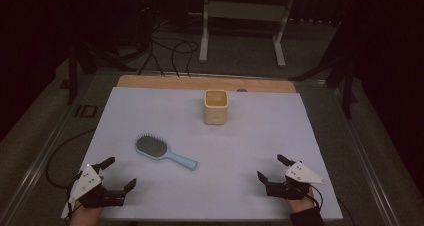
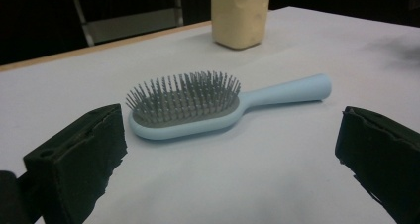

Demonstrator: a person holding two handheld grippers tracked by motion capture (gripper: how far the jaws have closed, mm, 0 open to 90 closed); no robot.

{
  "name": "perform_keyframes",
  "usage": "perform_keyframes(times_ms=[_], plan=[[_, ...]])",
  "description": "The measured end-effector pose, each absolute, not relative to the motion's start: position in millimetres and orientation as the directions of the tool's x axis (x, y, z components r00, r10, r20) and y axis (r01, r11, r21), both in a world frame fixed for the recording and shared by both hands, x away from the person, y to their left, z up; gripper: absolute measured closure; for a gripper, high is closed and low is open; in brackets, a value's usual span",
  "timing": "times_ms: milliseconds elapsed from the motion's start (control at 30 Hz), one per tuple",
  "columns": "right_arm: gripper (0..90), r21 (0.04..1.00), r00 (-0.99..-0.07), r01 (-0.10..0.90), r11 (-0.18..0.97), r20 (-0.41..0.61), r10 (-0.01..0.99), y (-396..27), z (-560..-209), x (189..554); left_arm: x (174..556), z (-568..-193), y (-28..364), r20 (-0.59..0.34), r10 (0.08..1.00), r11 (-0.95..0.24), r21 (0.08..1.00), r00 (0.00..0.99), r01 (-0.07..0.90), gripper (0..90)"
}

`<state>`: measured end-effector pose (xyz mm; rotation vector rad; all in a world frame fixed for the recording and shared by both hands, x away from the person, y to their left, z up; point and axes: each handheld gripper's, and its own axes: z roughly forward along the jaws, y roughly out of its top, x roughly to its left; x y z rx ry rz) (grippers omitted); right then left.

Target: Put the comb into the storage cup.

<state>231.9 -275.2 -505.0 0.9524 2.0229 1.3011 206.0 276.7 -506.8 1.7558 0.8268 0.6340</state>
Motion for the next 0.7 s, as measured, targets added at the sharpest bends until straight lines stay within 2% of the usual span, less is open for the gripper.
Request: perform_keyframes(times_ms=[433, 700], plan=[[9.0, 0.925, -0.61, 0.267, 0.27, -0.055, 0.79, -274.4, -505.5, 231.2, 207.1, -507.7, 278.7, 0.021, 0.785, -0.212, 0.948, 0.619, 0.236, 0.0], [9.0, 0.926, -0.618, 0.24, 0.292, -0.087, 0.781, -270.3, -502.9, 228.2, 204.3, -505.2, 280.7, 0.011, 0.787, -0.196, 0.952, 0.616, 0.234, 0.0]])
